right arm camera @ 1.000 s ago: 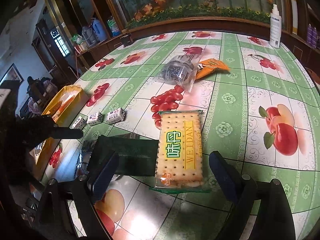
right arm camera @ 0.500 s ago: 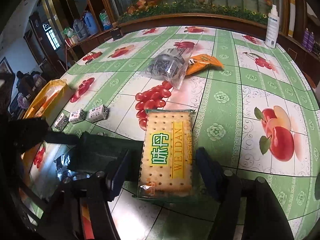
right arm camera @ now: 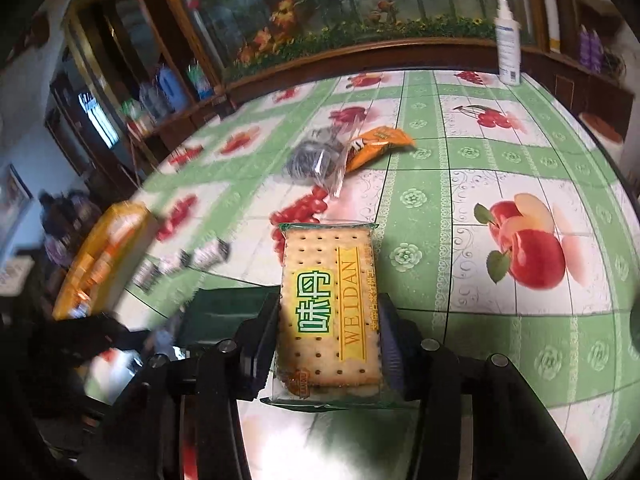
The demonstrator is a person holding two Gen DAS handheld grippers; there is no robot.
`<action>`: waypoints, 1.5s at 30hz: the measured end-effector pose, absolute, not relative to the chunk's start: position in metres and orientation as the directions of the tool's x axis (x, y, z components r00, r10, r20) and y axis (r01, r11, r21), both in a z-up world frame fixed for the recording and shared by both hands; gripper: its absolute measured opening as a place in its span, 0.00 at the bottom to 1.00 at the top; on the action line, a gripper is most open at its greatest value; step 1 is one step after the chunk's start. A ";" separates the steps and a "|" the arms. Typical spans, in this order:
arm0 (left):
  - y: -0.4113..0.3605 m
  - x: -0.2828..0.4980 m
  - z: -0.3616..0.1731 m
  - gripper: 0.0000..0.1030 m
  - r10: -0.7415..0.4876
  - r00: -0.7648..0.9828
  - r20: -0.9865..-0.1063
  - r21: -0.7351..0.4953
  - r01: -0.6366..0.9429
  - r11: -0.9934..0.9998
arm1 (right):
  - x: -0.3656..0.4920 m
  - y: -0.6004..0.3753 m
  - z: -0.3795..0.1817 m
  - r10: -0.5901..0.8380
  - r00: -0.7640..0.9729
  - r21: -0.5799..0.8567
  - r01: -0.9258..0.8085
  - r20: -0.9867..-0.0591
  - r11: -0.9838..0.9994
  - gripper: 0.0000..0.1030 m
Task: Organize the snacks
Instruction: 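Grasp the WEIDAN cracker pack with the right tool while the left tool grasps the silver foil bag, then carry the WEIDAN pack and foil bag with both tools over the tray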
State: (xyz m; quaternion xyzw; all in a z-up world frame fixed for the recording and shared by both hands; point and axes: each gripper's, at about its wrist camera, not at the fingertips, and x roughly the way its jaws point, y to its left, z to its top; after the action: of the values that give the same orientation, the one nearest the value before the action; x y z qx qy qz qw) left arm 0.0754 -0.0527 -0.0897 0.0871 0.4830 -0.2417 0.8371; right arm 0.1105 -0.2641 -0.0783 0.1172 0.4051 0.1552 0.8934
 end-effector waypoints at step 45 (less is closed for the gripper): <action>0.151 0.010 -0.033 0.56 0.243 0.664 -0.707 -0.039 -0.380 0.924 | 0.051 -0.013 -0.008 0.659 0.475 0.290 -0.636 -0.583 0.715 0.46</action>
State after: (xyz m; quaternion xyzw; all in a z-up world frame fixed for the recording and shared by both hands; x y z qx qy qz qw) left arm 0.0105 0.1512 -0.0330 -0.0921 0.3722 0.1716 0.9075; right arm 0.0513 -0.0129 -0.0082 0.0167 0.3470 0.3772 0.8585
